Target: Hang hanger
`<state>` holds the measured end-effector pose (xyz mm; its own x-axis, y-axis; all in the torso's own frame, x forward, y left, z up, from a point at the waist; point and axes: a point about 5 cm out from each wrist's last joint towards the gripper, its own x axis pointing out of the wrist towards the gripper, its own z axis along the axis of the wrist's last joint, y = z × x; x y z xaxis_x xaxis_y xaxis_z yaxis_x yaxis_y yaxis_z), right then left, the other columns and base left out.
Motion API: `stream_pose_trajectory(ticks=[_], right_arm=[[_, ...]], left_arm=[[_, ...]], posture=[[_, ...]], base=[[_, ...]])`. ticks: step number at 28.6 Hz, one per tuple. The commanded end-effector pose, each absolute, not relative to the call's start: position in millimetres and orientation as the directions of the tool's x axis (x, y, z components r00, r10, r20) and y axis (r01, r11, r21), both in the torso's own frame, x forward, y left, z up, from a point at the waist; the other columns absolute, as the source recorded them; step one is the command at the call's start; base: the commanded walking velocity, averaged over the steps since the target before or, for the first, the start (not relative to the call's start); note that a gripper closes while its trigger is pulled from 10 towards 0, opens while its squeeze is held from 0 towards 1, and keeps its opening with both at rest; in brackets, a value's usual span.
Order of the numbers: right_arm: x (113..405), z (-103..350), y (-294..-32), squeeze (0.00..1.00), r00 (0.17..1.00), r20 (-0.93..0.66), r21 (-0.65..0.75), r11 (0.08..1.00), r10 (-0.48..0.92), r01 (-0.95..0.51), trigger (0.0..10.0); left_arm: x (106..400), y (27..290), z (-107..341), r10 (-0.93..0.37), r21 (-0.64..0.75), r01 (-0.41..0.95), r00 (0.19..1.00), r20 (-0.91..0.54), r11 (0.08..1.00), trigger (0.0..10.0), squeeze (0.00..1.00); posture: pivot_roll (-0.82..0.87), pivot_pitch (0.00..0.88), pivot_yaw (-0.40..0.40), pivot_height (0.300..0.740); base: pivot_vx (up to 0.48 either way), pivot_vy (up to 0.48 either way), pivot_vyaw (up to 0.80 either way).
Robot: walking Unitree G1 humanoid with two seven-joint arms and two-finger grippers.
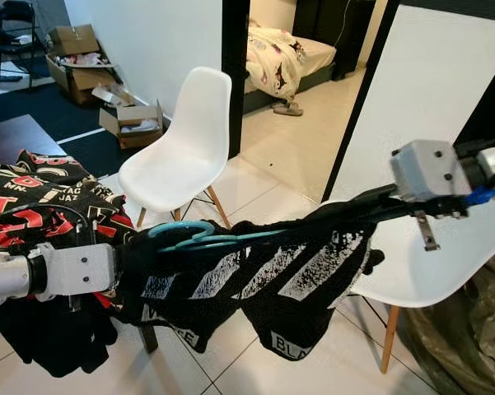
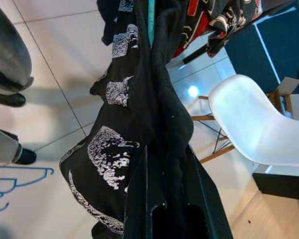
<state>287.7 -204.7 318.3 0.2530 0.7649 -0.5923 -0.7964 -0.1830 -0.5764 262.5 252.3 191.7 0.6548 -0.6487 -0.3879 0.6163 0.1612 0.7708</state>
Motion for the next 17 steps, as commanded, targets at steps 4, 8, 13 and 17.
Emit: stream_pose_trajectory(ticks=[4,8,13,17], right_arm=[[289.2,314.3,-181.5,0.0,0.236,-0.618,-0.597,-0.253,0.75,-0.761,0.0],[295.3,314.0,-165.5,0.0,0.248,-0.559,-0.646,-0.227,0.791,-0.729,0.0],[299.2,326.4,-147.0,0.0,0.243,-0.418,-0.7,-0.14,0.875,-0.7,0.0],[296.3,329.7,-134.2,0.0,0.202,-0.351,-0.697,-0.111,0.914,-0.709,0.0]], left_arm=[[269.1,244.8,188.8,-0.648,0.775,0.6,0.673,-0.356,0.197,10.0,0.0],[273.8,232.3,185.2,-0.663,0.773,0.592,0.677,-0.321,0.23,10.0,0.0],[282.1,212.5,174.1,-0.671,0.768,0.584,0.683,-0.289,0.264,10.0,0.0],[286.7,196.6,164.2,-0.683,0.757,0.589,0.678,-0.27,0.285,10.0,0.0]], posture=[[0.02,0.0,-0.036,0.74],[0.03,0.0,-0.033,0.74],[0.02,0.0,-0.039,0.74],[0.01,0.0,-0.039,0.74]], base=[[0.0,0.0,0.0],[0.0,0.0,0.0],[0.0,0.0,0.0],[0.0,0.0,0.0]])
